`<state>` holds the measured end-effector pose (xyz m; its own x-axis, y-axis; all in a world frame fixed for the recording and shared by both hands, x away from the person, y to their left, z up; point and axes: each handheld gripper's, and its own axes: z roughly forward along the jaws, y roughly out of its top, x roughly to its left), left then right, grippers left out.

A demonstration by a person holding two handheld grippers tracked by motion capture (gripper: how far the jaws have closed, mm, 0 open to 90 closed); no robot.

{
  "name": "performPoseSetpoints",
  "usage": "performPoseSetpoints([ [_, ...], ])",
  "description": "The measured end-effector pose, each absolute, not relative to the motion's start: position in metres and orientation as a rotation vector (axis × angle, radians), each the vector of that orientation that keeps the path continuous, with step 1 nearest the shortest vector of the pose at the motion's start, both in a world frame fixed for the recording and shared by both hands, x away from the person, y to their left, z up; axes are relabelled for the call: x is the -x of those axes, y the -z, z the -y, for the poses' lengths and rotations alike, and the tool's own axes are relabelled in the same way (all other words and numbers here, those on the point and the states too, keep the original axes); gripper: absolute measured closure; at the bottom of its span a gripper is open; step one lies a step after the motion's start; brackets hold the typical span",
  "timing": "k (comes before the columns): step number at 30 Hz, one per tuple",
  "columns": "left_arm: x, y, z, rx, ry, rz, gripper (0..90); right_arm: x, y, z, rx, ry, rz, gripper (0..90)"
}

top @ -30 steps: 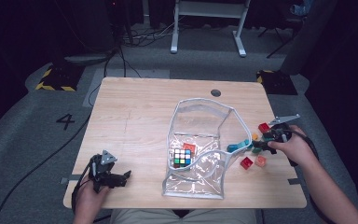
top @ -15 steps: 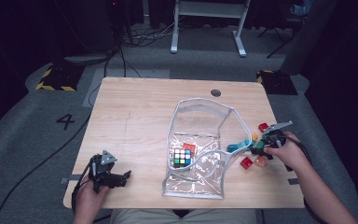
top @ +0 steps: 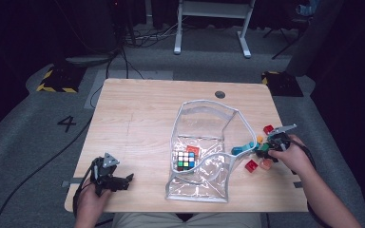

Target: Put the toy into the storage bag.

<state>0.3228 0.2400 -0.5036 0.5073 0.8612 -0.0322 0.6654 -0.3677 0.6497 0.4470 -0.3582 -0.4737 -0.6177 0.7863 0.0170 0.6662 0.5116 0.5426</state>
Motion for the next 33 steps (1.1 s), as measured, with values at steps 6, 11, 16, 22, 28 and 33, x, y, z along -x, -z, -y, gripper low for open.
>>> performPoseSetpoints([
  [6,-0.323,0.504,-0.24,-2.145,-0.42,-1.243,0.0,-0.446,0.466,0.359,-1.209,-0.754,-2.524,41.5],
  [11,-0.323,0.504,-0.24,-2.145,-0.42,-1.242,0.0,-0.442,0.449,0.36,-1.184,-0.774,-2.517,41.5],
  [16,-0.323,0.504,-0.24,-2.145,-0.42,-1.243,0.0,-0.438,0.429,0.361,-1.16,-0.832,-2.492,41.5],
  [22,-0.323,0.504,-0.24,-2.146,-0.419,-1.243,0.0,-0.432,0.401,0.363,-1.15,-0.893,-2.464,41.5],
  [28,-0.323,0.504,-0.24,-2.146,-0.42,-1.243,0.0,-0.424,0.376,0.364,-1.112,-0.922,-2.447,41.6],
  [33,-0.323,0.504,-0.24,-2.145,-0.419,-1.242,0.0,-0.418,0.353,0.361,-1.079,-0.982,-2.434,41.6],
])
